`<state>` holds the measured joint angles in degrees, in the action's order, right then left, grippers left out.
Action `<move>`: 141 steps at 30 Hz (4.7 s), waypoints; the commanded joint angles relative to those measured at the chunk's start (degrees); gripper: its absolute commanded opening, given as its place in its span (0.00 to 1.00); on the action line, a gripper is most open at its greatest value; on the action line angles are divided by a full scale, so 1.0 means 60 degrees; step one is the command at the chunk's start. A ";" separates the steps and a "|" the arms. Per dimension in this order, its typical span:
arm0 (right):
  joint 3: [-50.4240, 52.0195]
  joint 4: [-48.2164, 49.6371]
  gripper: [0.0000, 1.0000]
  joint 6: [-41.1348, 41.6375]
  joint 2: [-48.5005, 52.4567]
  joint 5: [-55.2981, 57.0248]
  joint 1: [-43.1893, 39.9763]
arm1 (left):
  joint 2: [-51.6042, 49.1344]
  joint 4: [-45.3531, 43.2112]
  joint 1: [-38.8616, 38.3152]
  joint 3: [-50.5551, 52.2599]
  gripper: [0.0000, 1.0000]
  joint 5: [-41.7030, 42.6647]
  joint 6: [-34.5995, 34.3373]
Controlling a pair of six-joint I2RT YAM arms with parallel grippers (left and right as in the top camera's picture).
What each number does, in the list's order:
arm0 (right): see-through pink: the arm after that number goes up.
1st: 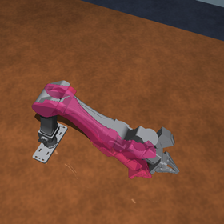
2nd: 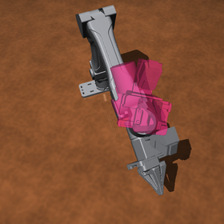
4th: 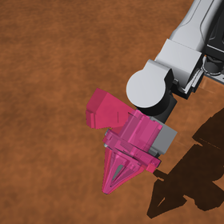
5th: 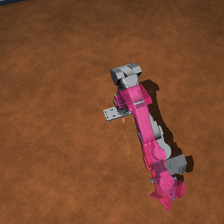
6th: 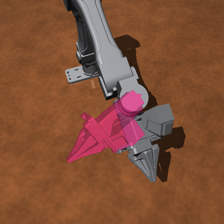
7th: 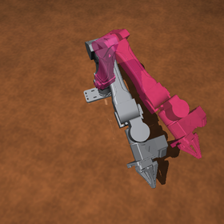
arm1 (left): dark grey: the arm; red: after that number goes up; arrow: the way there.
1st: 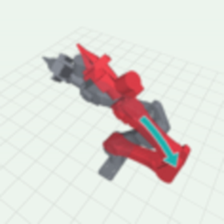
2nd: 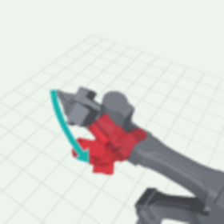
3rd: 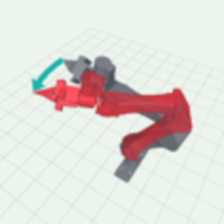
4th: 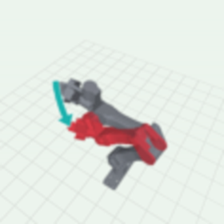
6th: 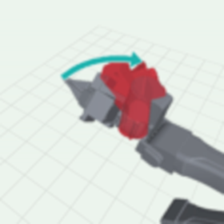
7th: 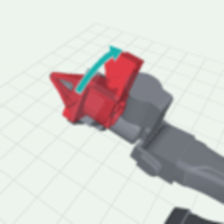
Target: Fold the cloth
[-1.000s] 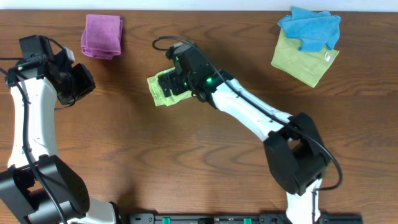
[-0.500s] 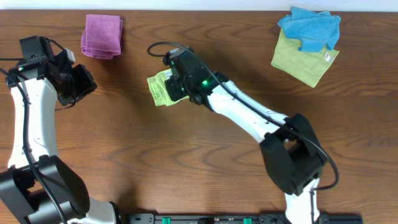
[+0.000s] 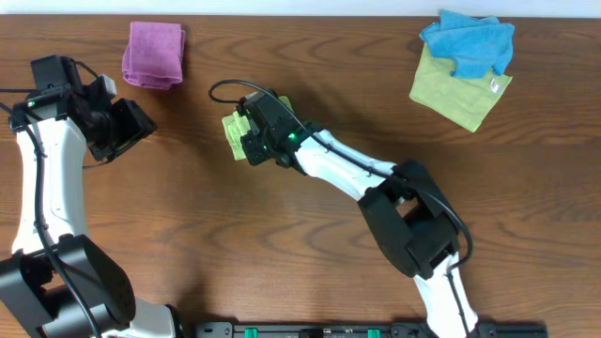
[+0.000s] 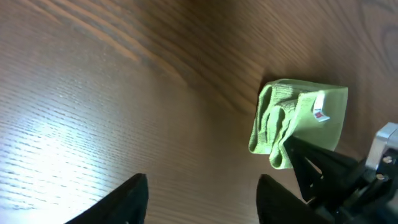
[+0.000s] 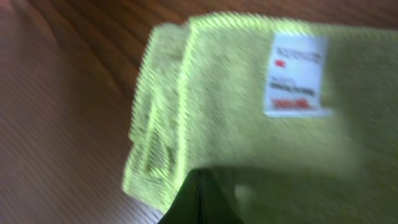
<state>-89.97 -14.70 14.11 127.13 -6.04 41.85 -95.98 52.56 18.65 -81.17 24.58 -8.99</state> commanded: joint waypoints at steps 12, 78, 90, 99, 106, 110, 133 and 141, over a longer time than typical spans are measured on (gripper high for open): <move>-0.1067 -0.1792 0.76 -0.0572 -0.1257 0.0055 0.0044 | 0.0193 0.0310 0.0011 0.0168 0.65 0.1395 0.0933; 0.5741 -0.7956 0.99 0.1355 -1.4167 0.5184 -0.1661 | -0.4295 -1.1879 -0.3741 0.4688 0.36 0.1883 -0.4488; 0.5741 -0.7242 0.98 0.1275 -1.3315 0.5184 -0.1661 | -0.4288 -1.1883 -0.3734 0.3413 0.06 0.3388 -0.5060; 0.5741 -0.6910 0.98 0.1169 -1.3311 0.5213 -0.2044 | -0.3271 -1.1409 -0.3366 -0.0080 0.06 0.2532 -0.6000; 0.5741 -0.6761 0.99 0.1118 -1.3311 0.5213 -0.2433 | -0.2616 -1.0593 -0.1945 -0.1330 0.06 0.1220 -0.6342; 0.5741 -0.6546 0.99 0.1100 -1.3311 0.5202 -0.2550 | -0.2590 -1.0586 -0.1188 -0.1625 0.06 0.0466 -0.6925; 0.5737 -0.6298 0.98 0.1104 -1.3311 0.4360 -0.2554 | -0.2958 -1.0389 -0.1056 -0.1606 0.06 -0.3971 -1.3227; 0.5737 -0.6317 0.99 0.1104 -1.3311 0.3982 -0.2550 | -0.4262 -1.1817 -0.1308 -0.1606 0.06 -0.3402 -1.3573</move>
<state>-55.66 -52.60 21.28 47.46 19.33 26.89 -119.15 -17.10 11.35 -90.08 4.32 -90.21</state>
